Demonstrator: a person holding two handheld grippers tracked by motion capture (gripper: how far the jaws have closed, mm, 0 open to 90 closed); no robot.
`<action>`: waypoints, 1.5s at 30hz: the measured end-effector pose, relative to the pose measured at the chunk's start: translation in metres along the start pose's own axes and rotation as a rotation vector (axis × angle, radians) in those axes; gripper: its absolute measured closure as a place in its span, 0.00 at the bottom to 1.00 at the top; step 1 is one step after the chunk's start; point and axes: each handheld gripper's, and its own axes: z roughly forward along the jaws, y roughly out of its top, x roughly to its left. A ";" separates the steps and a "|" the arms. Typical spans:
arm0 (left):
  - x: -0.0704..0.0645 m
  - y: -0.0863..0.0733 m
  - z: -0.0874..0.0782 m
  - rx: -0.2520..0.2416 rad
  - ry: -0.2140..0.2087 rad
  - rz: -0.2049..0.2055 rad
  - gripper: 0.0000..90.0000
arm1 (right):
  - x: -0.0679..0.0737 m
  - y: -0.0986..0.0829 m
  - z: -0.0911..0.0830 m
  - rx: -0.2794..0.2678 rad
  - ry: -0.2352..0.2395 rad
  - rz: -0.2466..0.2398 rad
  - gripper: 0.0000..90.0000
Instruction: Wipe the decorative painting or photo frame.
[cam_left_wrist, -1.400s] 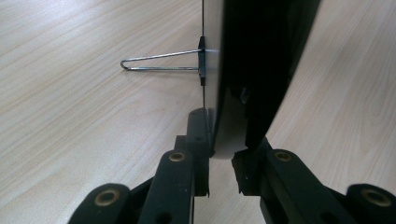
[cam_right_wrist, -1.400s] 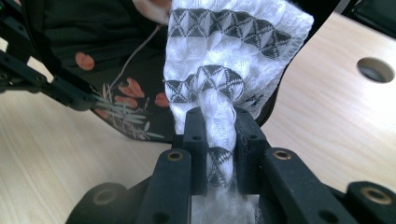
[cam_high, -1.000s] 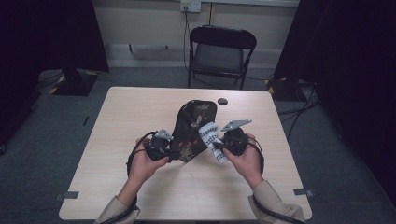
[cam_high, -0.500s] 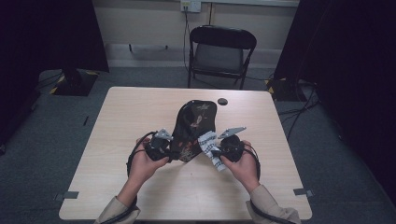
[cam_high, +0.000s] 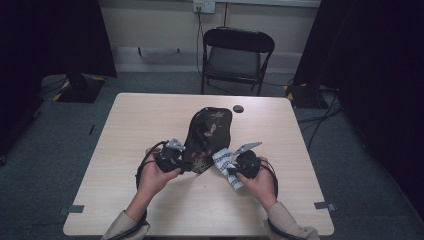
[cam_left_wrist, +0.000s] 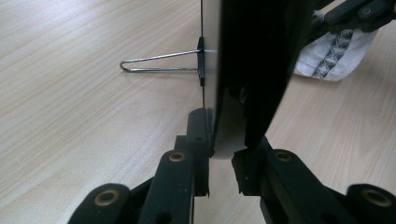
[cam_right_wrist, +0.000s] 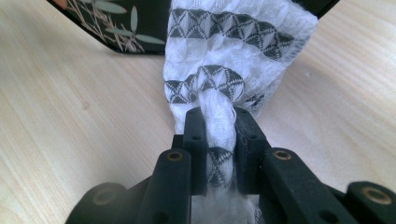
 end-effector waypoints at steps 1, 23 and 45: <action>0.000 0.000 0.000 -0.001 0.000 -0.001 0.87 | 0.000 -0.001 0.001 0.002 0.002 0.000 0.87; -0.001 0.000 0.000 -0.002 0.004 -0.006 0.87 | -0.003 0.030 -0.066 -0.104 -0.040 -0.056 0.87; -0.001 0.000 0.000 0.000 0.000 0.003 0.87 | 0.002 0.093 -0.109 -0.250 -0.064 -0.094 0.87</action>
